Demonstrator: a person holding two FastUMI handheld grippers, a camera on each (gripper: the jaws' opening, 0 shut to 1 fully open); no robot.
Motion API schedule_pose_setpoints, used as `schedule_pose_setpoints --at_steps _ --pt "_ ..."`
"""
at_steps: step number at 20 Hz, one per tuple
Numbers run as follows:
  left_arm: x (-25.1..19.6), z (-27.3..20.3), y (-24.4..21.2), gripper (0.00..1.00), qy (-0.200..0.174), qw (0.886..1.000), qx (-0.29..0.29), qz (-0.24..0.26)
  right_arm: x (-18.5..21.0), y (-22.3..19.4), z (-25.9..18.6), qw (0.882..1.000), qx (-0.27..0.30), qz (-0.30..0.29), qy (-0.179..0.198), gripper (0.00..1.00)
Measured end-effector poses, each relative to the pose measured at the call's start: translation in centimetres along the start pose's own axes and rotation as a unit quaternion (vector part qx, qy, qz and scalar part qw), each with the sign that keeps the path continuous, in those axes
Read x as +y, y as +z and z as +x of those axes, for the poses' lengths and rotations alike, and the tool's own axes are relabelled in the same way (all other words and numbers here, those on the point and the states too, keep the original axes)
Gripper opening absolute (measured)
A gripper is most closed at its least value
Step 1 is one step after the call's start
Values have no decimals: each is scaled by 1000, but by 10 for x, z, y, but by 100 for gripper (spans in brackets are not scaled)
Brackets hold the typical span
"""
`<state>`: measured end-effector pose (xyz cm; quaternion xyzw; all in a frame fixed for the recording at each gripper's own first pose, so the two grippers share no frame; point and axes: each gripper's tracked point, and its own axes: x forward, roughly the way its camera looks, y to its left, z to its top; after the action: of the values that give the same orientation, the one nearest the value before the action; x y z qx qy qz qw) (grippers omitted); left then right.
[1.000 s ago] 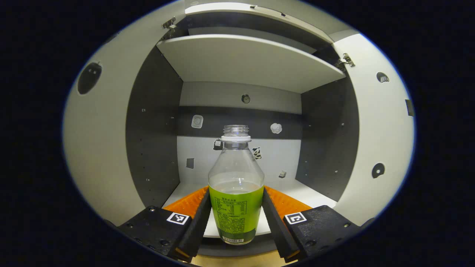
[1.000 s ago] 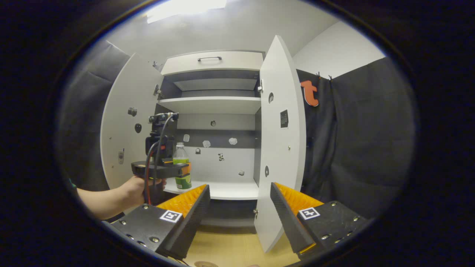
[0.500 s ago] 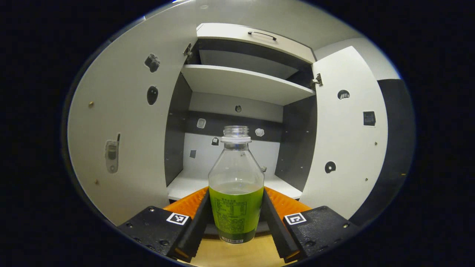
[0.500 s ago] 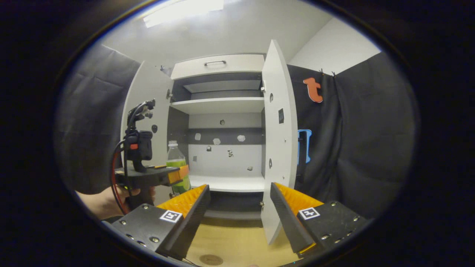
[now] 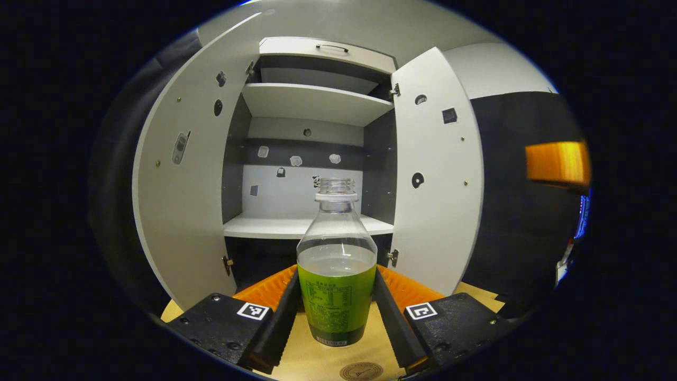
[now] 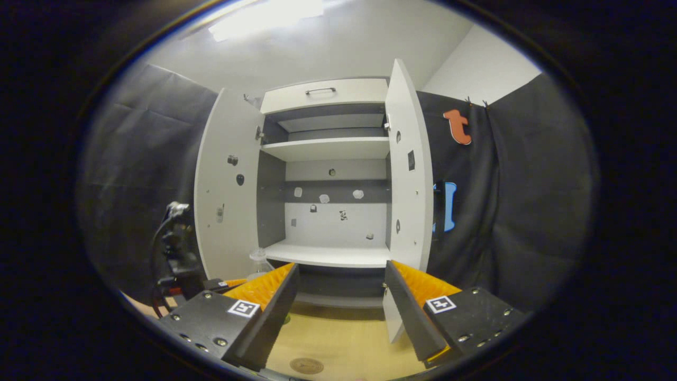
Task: Grasp the bottle in the cabinet with the left hand and place it on the coaster, then close the right door with the right hand and the left door with the left hand.
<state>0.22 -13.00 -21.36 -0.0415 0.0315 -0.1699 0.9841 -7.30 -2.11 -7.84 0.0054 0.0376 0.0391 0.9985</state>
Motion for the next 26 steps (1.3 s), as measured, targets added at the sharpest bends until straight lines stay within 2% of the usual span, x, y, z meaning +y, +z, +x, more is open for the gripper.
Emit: schedule_pose_setpoints --at_steps 2,4,7,11,15,18,22,24,26 --pt "-15 -10 -33 79 -20 1000 4 1 -3 -7 4 1000 9 17 -2 99" --pt "-33 -20 -76 79 -45 998 35 -13 -8 -13 8 999 18 39 -11 98" --pt "-45 -31 -118 80 -67 996 55 -22 -16 -15 14 999 11 47 -21 98" --pt "-52 -33 -163 80 -86 994 66 -18 -8 -28 21 998 -2 60 4 98" --pt "-54 -30 -184 80 -107 992 56 20 7 -51 26 998 11 52 28 99" --pt "-50 -28 -202 80 -113 990 74 30 14 -63 31 998 22 53 30 99" --pt "-42 -25 -204 81 -102 990 86 47 18 -65 29 998 23 43 35 98" --pt "-39 -24 -202 87 -102 989 92 55 15 -65 27 998 24 43 35 99" --pt "-39 -26 -196 88 -106 988 99 58 9 -67 24 998 29 46 30 99"
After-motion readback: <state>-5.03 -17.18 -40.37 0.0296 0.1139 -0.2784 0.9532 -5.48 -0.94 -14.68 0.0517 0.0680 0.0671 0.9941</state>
